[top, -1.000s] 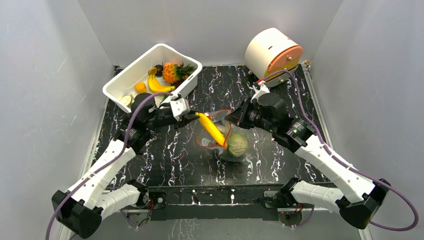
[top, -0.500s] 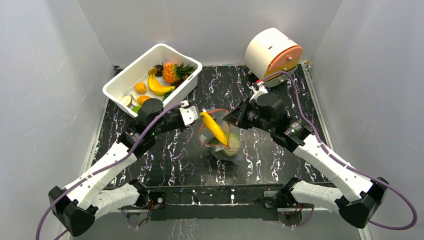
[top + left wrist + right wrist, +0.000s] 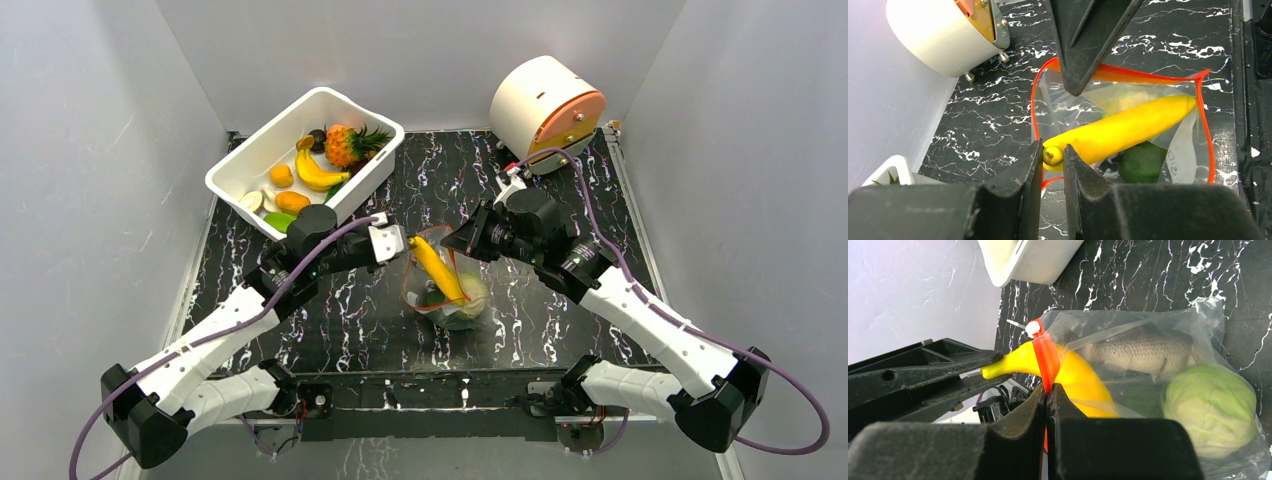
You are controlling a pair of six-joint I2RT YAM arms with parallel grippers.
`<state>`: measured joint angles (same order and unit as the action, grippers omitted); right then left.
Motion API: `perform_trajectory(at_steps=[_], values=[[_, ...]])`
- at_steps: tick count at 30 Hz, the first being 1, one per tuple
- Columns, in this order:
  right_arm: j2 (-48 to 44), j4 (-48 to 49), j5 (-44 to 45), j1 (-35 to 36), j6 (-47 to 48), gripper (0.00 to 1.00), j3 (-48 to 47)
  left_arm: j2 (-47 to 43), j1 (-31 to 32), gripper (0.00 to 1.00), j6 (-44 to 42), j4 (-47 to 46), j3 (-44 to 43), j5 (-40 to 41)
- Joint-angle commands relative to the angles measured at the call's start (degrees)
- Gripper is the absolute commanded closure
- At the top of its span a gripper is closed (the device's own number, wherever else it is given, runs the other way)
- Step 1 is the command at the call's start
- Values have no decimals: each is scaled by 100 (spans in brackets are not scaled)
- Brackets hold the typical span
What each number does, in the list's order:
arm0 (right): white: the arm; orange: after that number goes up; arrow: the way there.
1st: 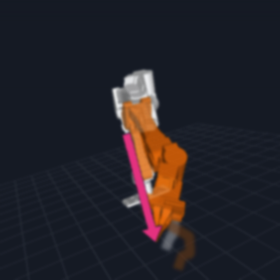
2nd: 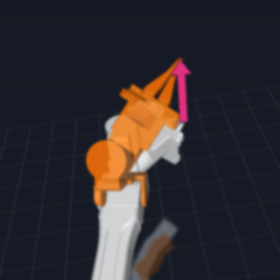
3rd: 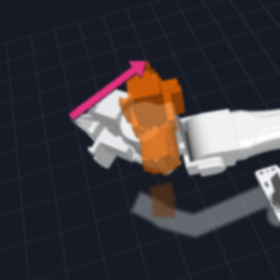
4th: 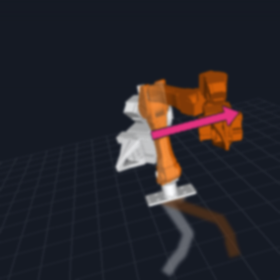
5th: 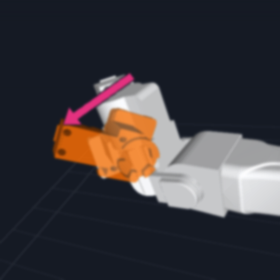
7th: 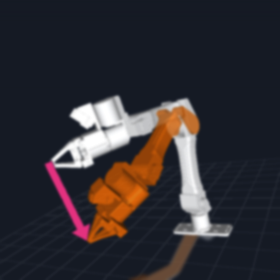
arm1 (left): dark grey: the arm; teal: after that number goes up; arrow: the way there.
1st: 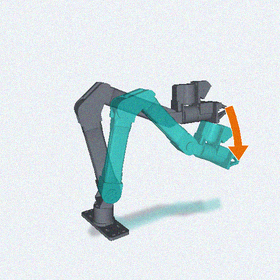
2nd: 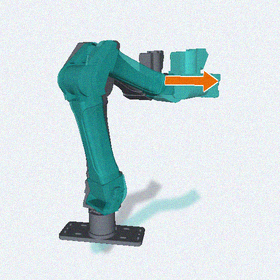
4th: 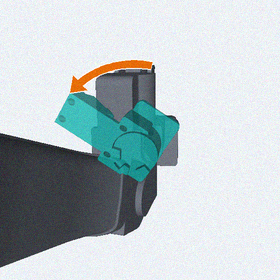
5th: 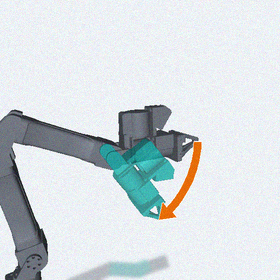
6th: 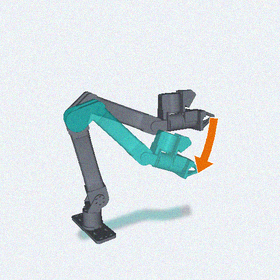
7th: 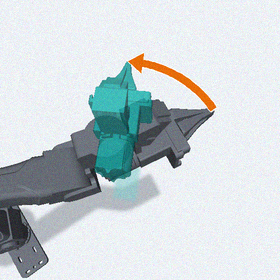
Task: Place the food in the zip-top bag and seal the zipper
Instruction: Place the fake fruit in the zipper food storage bag.
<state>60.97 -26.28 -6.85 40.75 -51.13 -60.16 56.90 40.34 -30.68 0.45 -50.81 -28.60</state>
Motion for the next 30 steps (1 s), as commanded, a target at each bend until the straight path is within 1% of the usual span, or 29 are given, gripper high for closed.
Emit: perform_trajectory(at_steps=[1, 5, 10, 18, 21, 23, 26, 30], values=[[-74, 739, -99, -9, -131, 100, -128, -55, 335, 100, -239, -172, 123, 539], [-142, 637, 57, -8, -134, 100, -119, -244, 460, 100, -586, 50, 77, 1330], [-158, 451, 321, -8, -216, 100, -133, -452, 510, 100, -1048, 158, 10, 1968], [-118, 643, 339, -11, -511, 100, -29, -418, 611, 100, -1424, -134, 157, 2243], [-104, 425, 578, -7, -496, 100, -108, -465, 648, 100, -1630, -86, 143, 2377], [-83, 104, 831, -6, -394, 100, -280, -453, 666, 100, -1764, 60, 66, 2454], [-59, -65, 863, -9, -345, 100, -429, -427, 690, 100, -1889, 45, 26, 2444], [-146, 407, 533, -10, -556, 100, -209, -349, 786, 100, -1806, -156, 106, 2161]])
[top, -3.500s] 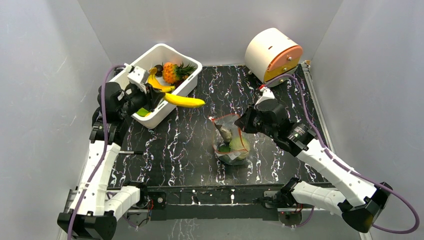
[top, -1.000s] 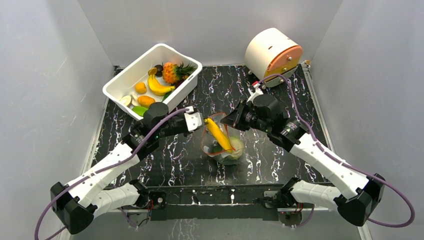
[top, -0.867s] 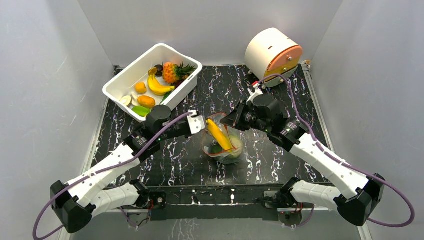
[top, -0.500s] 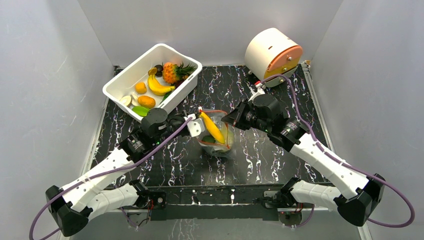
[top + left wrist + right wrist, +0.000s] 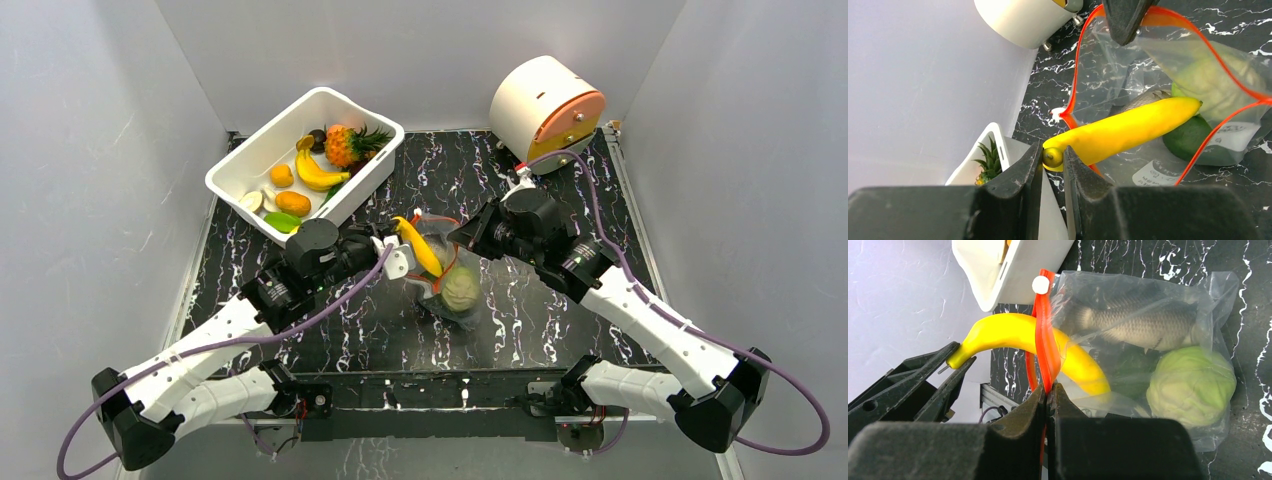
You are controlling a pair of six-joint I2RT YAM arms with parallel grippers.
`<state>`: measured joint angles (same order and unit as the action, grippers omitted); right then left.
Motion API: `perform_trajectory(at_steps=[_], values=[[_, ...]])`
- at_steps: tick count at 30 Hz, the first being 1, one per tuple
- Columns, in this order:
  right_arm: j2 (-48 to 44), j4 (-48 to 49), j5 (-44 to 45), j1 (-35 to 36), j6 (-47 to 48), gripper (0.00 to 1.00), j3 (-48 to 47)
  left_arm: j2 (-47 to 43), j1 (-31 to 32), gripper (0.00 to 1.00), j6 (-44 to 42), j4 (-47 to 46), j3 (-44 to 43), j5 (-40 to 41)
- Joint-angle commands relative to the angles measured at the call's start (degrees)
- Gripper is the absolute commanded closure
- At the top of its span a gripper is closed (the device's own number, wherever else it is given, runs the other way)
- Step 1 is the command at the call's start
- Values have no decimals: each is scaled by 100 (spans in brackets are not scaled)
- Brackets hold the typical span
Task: Place the food in the zip-top bag and seal the zipper
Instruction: Place the fake fruit in the zipper food storage bag.
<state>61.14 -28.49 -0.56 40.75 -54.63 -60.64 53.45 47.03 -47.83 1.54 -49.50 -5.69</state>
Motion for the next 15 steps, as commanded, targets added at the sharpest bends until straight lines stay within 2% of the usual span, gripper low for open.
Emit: perform_trajectory(at_steps=[1, 9, 15], values=[[-203, 863, -169, -13, -295, 100, -53, 18, 167, 100, -60, -365, 40, -143], [-267, 1359, -429, -9, -735, 100, 342, 125, 728, 100, 200, -908, 460, 115], [-387, 1318, -266, -6, -751, 100, 327, 157, 1058, 100, -149, -1294, 871, 971]])
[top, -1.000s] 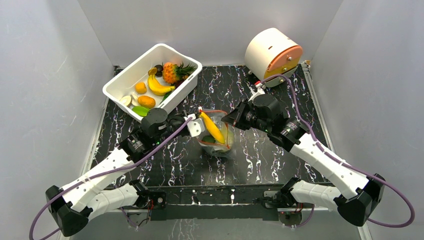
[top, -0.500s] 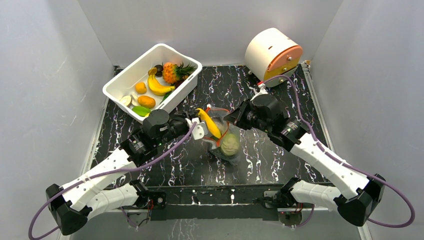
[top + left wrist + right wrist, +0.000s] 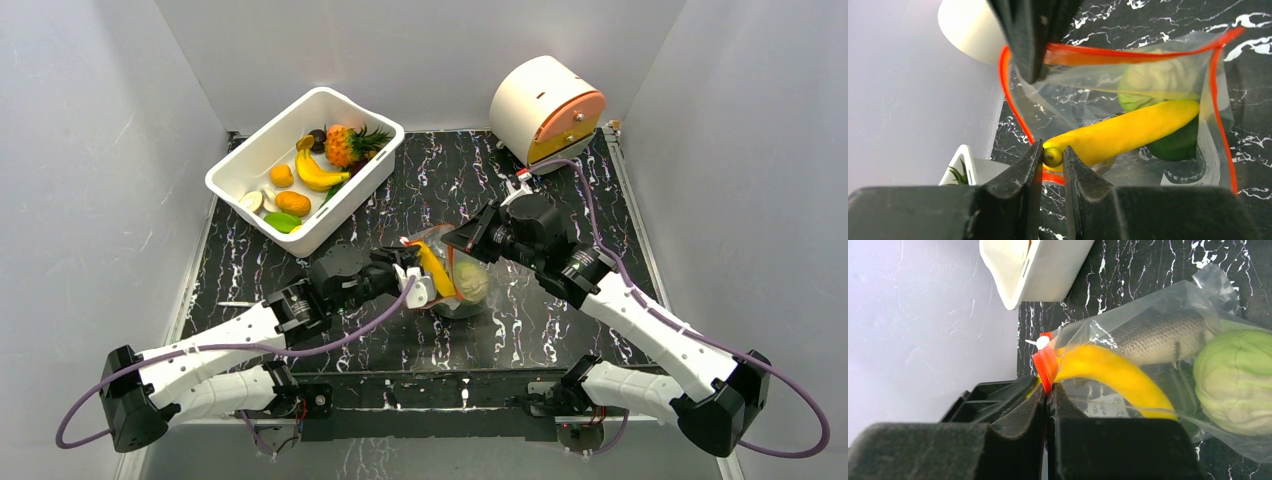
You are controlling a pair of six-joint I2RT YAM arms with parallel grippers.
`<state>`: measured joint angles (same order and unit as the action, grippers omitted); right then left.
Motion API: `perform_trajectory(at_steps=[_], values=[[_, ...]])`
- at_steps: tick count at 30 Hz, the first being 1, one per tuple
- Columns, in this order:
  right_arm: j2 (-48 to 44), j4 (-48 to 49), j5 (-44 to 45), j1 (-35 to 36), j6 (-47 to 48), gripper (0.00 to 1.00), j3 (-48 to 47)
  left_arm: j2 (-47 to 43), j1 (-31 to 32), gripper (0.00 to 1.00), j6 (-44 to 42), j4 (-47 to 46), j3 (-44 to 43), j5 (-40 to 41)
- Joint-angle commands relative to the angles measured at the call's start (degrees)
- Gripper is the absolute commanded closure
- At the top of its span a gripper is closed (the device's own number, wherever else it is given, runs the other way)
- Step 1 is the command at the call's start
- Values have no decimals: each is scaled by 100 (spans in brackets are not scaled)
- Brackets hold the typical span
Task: Place the food in the zip-top bag and seal the zipper
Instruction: Place the fake fruit in the zipper food storage bag.
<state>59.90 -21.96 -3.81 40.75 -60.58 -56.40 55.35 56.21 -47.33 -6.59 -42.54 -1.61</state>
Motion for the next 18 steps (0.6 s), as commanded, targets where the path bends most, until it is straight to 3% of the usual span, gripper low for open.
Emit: perform_trajectory(at_steps=[1, 5, 13, 18], values=[[-284, 640, 84, -10, -156, 100, -107, -28, 141, 100, -246, -468, 174, 647], [-308, 637, 141, -9, -160, 100, -85, 6, 148, 100, -122, -244, -12, 562], [-312, 877, 37, -7, -210, 100, 57, 72, 154, 100, 1103, 44, -250, -941], [-336, 956, -88, -13, -187, 100, 109, 325, 150, 100, 1165, 209, -218, -926]])
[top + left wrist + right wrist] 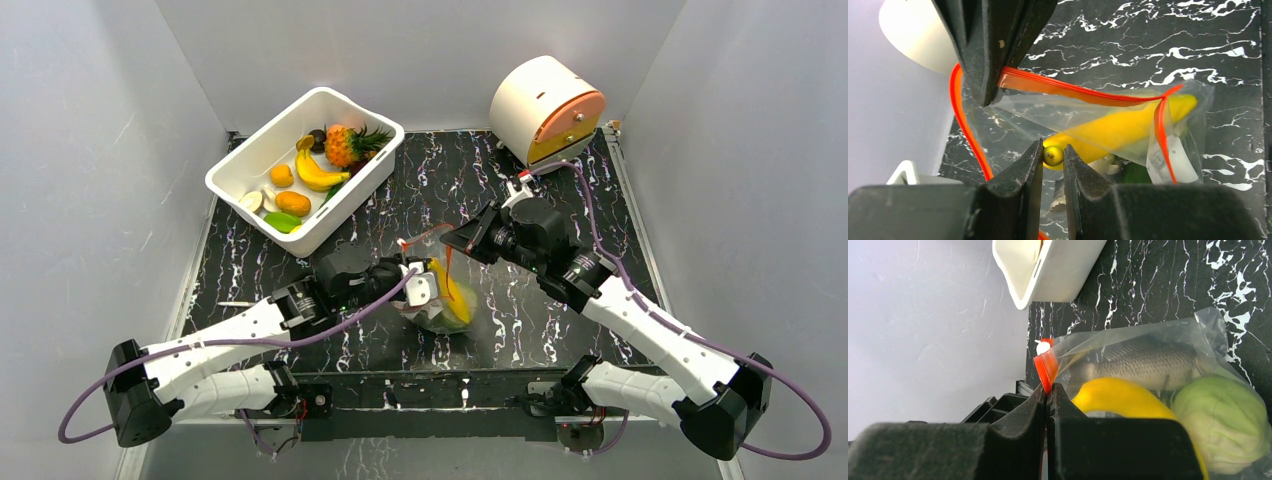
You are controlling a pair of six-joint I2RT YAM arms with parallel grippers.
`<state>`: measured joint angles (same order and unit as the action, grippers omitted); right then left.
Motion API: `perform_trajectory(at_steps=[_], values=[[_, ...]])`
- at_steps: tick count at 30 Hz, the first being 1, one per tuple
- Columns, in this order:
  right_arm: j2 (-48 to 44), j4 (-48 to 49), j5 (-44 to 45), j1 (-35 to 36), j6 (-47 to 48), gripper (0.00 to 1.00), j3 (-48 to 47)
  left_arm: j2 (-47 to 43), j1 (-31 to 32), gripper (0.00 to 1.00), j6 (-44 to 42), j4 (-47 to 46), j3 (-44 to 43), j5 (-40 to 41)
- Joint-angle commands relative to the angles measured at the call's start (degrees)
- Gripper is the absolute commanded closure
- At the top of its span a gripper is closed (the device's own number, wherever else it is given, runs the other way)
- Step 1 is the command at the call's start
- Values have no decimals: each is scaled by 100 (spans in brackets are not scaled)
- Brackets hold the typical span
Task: Place the food in the zip-top bag and seal the zipper
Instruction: Place the fake fruit in the zipper food storage bag.
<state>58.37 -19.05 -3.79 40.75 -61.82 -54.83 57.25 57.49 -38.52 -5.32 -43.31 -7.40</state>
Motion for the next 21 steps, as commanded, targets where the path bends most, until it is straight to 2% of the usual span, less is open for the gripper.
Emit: perform_trajectory(at_steps=[1, 6, 8, 11, 14, 16, 18, 21], values=[[-196, 678, -102, -12, -46, 100, -38, 156, 25, 100, 280, 33, -103, -294], [-287, 696, -166, -10, 12, 100, 16, 242, 25, 100, 302, -123, -6, -157], [-328, 724, -182, -6, 20, 100, 47, 322, 25, 96, 367, -96, -35, -84], [-365, 696, -176, -12, 83, 100, 58, 332, 25, 82, 540, -134, -32, -25], [-381, 593, -90, -9, 211, 100, 42, 330, 29, 58, 660, -34, -132, 98], [-406, 479, 30, -13, 356, 100, 17, 331, 25, 46, 758, 73, -246, 227], [-440, 392, 136, -15, 438, 100, 11, 331, 28, 39, 906, 165, -362, 354], [-458, 355, 168, -11, 529, 100, -11, 339, 31, 36, 1198, 301, -572, 522]])
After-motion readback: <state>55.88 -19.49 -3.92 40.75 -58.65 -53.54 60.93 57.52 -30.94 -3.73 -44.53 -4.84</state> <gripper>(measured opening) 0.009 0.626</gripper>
